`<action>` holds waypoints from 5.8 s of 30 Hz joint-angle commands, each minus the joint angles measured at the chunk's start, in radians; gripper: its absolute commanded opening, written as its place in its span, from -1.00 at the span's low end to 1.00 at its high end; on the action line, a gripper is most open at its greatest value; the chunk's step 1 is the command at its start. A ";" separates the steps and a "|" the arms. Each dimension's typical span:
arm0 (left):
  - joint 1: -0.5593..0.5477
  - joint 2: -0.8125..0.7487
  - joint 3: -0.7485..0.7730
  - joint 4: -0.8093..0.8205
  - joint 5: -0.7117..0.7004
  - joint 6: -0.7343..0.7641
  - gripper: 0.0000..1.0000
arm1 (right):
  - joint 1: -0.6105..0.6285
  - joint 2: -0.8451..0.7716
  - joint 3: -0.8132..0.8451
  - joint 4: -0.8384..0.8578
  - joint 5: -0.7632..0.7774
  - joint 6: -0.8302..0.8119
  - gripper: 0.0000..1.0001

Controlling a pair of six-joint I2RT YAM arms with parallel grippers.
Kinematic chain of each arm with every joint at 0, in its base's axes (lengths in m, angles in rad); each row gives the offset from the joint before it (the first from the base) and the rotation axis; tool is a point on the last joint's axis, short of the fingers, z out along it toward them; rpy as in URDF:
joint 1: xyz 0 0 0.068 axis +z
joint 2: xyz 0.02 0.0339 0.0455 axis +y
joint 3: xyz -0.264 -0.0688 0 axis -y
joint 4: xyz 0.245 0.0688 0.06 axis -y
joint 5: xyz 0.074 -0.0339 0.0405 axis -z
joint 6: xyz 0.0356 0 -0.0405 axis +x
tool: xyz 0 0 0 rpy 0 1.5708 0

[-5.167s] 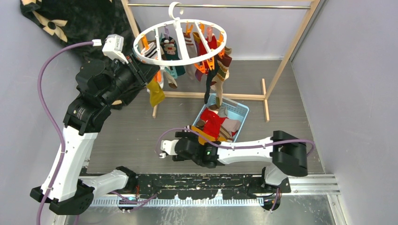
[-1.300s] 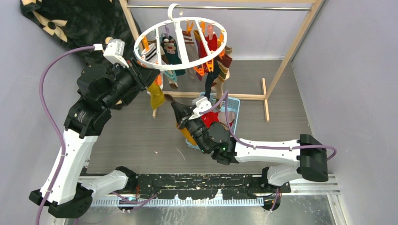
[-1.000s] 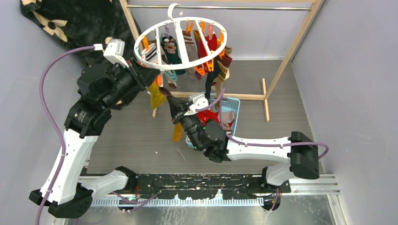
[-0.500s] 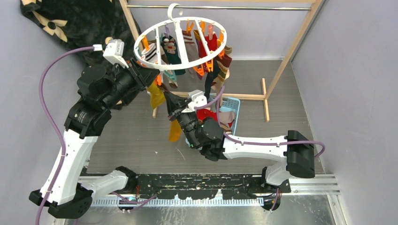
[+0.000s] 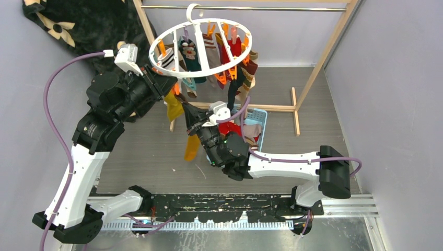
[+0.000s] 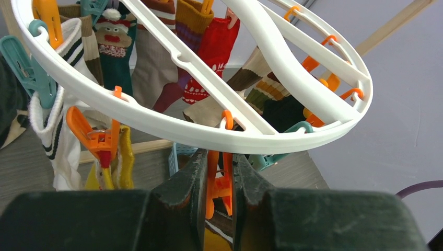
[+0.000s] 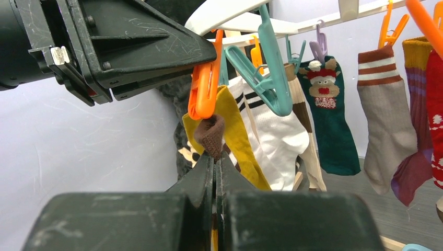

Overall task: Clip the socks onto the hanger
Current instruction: Clamp the sock onto the hanger, then open the clamp at the hanger.

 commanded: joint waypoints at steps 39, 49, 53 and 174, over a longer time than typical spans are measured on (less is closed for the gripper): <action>0.001 -0.018 -0.031 0.015 -0.048 -0.038 -0.83 | 0.029 0.030 0.090 0.136 0.029 -0.031 -0.98; 0.001 -0.020 -0.029 0.014 -0.050 -0.036 -0.82 | 0.027 0.069 0.148 0.140 0.014 -0.052 -0.98; 0.001 -0.024 -0.030 0.011 -0.054 -0.034 -0.82 | 0.028 0.073 0.156 0.141 0.013 -0.068 -0.98; 0.001 -0.003 0.105 0.005 0.164 -0.110 0.05 | -0.291 -0.063 0.228 -0.341 -0.475 0.374 -0.86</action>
